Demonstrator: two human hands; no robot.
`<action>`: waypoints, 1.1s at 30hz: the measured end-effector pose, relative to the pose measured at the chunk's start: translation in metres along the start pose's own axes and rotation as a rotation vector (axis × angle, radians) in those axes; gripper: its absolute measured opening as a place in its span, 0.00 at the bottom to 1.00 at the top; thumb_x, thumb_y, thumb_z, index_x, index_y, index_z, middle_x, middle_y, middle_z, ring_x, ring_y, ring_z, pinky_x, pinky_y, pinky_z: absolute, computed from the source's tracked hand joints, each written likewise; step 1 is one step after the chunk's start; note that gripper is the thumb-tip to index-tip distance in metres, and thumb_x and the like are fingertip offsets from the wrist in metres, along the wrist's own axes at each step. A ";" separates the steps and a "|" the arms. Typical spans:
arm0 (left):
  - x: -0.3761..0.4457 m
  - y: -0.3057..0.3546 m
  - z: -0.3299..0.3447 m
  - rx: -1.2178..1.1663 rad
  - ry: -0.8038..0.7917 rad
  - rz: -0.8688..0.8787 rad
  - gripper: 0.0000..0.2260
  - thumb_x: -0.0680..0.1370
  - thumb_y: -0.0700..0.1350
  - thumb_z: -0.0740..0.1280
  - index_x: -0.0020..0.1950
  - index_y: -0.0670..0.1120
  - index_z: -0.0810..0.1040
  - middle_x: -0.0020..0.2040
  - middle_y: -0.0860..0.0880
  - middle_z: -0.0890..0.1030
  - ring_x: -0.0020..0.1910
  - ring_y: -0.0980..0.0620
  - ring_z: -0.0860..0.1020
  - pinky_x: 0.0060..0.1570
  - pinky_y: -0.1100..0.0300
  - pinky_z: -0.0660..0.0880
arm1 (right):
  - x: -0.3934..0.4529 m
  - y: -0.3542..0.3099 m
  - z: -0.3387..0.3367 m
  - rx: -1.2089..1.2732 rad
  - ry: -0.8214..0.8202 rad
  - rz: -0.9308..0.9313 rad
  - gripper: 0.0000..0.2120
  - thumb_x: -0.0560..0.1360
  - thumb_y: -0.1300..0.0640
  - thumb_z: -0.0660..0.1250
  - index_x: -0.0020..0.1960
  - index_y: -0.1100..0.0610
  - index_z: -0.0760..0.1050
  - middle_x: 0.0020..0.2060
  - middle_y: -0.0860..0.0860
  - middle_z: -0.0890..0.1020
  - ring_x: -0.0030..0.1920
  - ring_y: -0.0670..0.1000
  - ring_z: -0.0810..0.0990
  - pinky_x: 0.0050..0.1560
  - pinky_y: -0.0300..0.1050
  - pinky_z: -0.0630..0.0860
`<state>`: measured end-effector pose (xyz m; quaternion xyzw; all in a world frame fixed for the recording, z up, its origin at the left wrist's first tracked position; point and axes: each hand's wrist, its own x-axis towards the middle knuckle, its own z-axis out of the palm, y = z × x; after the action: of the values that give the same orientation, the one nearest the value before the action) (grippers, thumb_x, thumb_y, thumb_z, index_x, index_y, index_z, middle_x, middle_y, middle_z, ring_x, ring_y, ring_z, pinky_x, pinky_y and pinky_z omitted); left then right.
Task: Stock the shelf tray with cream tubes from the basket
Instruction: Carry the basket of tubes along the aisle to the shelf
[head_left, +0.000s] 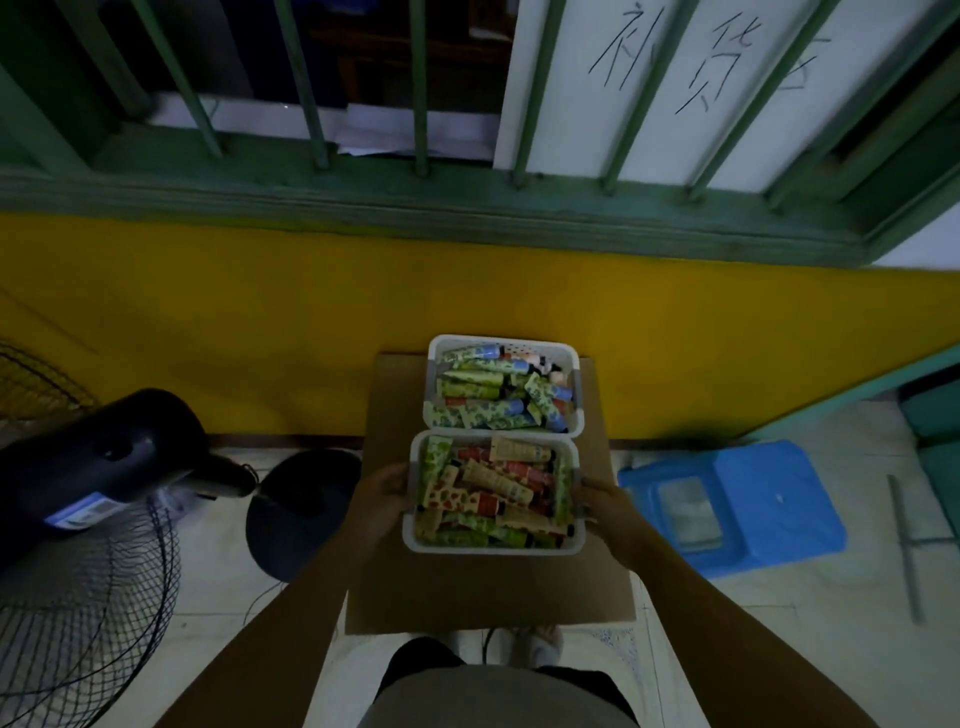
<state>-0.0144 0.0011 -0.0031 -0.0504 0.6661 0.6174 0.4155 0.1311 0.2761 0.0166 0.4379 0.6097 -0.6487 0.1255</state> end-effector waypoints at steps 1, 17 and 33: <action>0.000 0.000 0.000 0.008 0.006 -0.012 0.17 0.76 0.25 0.63 0.58 0.43 0.76 0.55 0.40 0.79 0.48 0.48 0.82 0.49 0.50 0.80 | 0.000 0.002 -0.002 -0.004 -0.011 0.008 0.11 0.76 0.60 0.65 0.42 0.51 0.85 0.40 0.50 0.86 0.40 0.48 0.86 0.34 0.38 0.78; -0.007 0.050 0.086 0.192 -0.129 0.024 0.20 0.72 0.28 0.66 0.57 0.48 0.81 0.53 0.48 0.84 0.54 0.46 0.81 0.50 0.45 0.80 | -0.055 0.015 -0.084 0.169 0.225 -0.050 0.12 0.75 0.57 0.63 0.52 0.62 0.81 0.46 0.59 0.84 0.49 0.58 0.82 0.44 0.47 0.76; -0.034 0.173 0.307 0.383 -0.508 0.263 0.28 0.74 0.30 0.70 0.73 0.43 0.68 0.68 0.42 0.74 0.63 0.42 0.75 0.58 0.44 0.76 | -0.220 0.000 -0.218 0.557 0.753 -0.253 0.12 0.75 0.63 0.65 0.56 0.64 0.81 0.50 0.63 0.83 0.49 0.59 0.80 0.52 0.51 0.75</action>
<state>0.0580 0.2911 0.1865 0.2703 0.6460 0.5221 0.4869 0.3504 0.3912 0.2023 0.5815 0.4645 -0.5937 -0.3058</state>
